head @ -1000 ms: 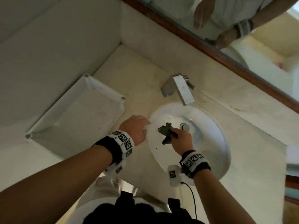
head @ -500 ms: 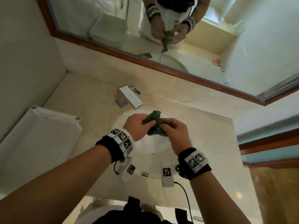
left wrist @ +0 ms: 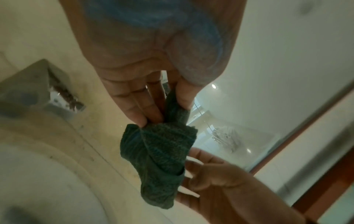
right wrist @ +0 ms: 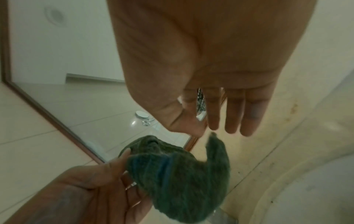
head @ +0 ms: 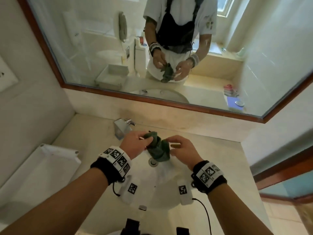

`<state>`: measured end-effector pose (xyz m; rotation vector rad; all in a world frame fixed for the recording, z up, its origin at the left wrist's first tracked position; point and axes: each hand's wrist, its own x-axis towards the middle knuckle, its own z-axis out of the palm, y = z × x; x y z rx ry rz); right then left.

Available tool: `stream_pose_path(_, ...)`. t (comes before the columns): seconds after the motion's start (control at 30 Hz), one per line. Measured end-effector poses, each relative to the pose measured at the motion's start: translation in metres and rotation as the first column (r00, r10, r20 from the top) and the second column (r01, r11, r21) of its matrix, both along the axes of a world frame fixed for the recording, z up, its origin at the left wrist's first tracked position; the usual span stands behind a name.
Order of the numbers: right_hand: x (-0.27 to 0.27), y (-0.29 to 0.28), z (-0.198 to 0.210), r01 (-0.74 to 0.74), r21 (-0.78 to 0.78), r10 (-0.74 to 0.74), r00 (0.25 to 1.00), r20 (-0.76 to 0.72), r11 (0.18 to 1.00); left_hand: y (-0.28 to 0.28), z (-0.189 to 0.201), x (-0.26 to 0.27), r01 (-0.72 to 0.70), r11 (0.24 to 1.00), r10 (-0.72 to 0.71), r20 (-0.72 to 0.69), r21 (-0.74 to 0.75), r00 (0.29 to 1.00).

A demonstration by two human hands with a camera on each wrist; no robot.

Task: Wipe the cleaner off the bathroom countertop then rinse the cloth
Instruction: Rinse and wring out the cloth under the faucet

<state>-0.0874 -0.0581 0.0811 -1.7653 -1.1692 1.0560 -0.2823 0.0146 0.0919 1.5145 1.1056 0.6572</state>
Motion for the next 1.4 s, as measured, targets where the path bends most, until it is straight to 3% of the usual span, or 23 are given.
stream_pose_path(0.17, -0.002, 0.012, 0.024, -0.205, 0.154, 0.205, 0.979, 0.012, 0.967, -0.002, 0.030, 0.004, 0.207, 0.927, -0.082, -0.368, 0.313, 0.926)
stream_pose_path(0.23, -0.008, 0.020, 0.034, -0.312, 0.189, 0.294, 0.949, 0.116, 0.931, -0.003, 0.042, 0.005, 0.292, 0.870, -0.092, -0.451, 0.398, 0.888)
stream_pose_path(0.33, -0.014, 0.029, 0.045, -0.375, 0.232, 0.294, 0.901, 0.319, 0.898, 0.002, 0.051, 0.002, 0.307, 0.830, -0.027, -0.516, 0.466, 0.856)
stream_pose_path(0.43, -0.011, 0.034, 0.051, -0.374, 0.241, 0.268, 0.886, 0.379, 0.896, 0.004, 0.057, -0.002, 0.279, 0.829, -0.003, -0.495, 0.485, 0.869)
stream_pose_path(0.57, -0.009, 0.033, 0.052, -0.467, 0.241, 0.346, 0.843, 0.412, 0.851, 0.002, 0.065, -0.003, 0.260, 0.810, 0.046, -0.498, 0.525, 0.866)
stream_pose_path(0.8, -0.003, 0.039, 0.045, -0.403, 0.088, 0.284, 0.768, 0.575, 0.911, 0.001, 0.076, -0.005, 0.126, 0.795, 0.167, -0.413, 0.594, 0.895)
stream_pose_path(0.9, 0.003, 0.038, 0.052, -0.383, 0.055, 0.300, 0.799, 0.521, 0.922, 0.001, 0.074, -0.008, 0.123, 0.785, 0.175, -0.408, 0.608, 0.896)
stream_pose_path(1.03, 0.005, 0.036, 0.055, -0.361, 0.134, 0.306, 0.899, 0.313, 0.923, -0.001, 0.073, -0.007, 0.094, 0.788, 0.158, -0.348, 0.609, 0.924)
stream_pose_path(1.1, -0.002, 0.035, 0.056, -0.349, 0.094, 0.326, 0.924, 0.201, 0.932, 0.000, 0.071, -0.002, 0.104, 0.818, 0.120, -0.345, 0.565, 0.931)
stream_pose_path(1.23, -0.015, 0.037, 0.045, -0.355, -0.007, 0.339, 0.888, 0.309, 0.935, 0.001, 0.061, 0.002, 0.074, 0.854, 0.122, -0.337, 0.515, 0.934)
stream_pose_path(1.4, -0.012, 0.036, 0.022, -0.225, -0.192, 0.279, 0.902, 0.331, 0.955, 0.010, 0.045, -0.023, -0.151, 0.856, 0.266, -0.171, 0.494, 0.949)
